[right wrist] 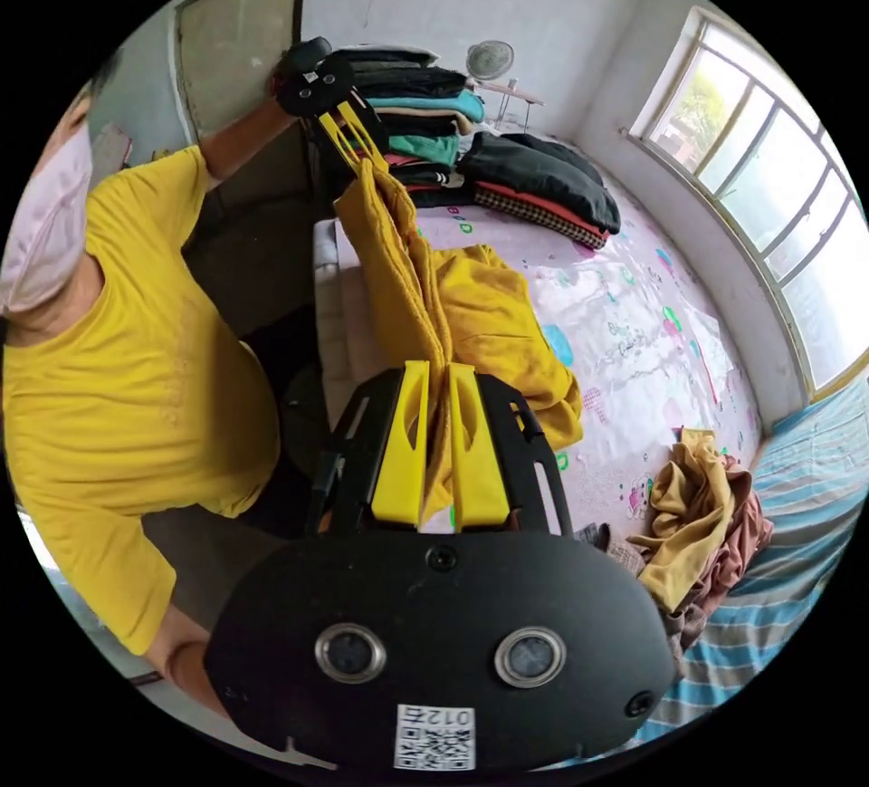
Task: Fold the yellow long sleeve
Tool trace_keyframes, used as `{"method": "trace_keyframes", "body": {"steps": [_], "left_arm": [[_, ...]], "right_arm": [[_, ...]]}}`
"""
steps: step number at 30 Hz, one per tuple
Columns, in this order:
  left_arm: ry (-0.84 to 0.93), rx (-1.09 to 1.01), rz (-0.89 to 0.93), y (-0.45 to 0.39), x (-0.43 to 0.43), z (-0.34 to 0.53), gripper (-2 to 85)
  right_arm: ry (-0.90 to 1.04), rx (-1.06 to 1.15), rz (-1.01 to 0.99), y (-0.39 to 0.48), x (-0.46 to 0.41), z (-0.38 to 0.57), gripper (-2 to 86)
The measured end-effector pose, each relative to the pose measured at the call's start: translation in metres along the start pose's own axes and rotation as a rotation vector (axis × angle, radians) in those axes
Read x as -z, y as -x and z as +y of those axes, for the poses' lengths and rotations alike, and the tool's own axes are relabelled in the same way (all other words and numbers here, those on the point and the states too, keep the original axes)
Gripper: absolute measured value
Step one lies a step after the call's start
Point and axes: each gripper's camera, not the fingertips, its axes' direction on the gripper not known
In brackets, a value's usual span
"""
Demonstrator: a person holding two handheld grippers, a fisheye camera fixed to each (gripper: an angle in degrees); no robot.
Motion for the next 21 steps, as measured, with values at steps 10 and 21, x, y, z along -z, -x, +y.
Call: {"method": "trace_keyframes", "body": {"steps": [10,21], "left_arm": [[0.148,0.039,0.378,0.266,-0.18,-0.05,2.8],[0.117,0.391,0.776,0.361,-0.348,-0.01,6.7]], "right_arm": [[0.202,-0.179,-0.266,-0.278,-0.121,-0.057,2.0],[0.246,-0.442,-0.39,-0.385,-0.291,-0.014,5.7]]}}
